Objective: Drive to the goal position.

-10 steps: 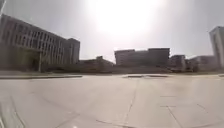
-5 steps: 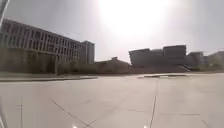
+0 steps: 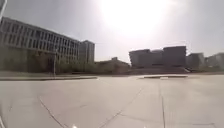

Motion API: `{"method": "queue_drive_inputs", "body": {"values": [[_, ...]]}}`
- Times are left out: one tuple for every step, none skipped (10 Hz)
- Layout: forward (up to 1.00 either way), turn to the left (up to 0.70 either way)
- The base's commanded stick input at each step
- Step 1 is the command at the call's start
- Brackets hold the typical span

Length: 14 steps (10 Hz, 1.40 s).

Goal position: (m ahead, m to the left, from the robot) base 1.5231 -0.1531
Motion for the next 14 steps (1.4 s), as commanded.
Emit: {"method": "queue_drive_inputs", "body": {"values": [[0.70, 0.00], [0.70, 0.00], [0.70, 0.00], [0.70, 0.00], [0.70, -0.01], [0.70, -0.08], [0.70, -0.15], [0.70, -0.22], [0.70, -0.29], [0.70, -0.30], [0.70, -0.27], [0.70, -0.20], [0.70, -0.13], [0.70, -0.06]]}}
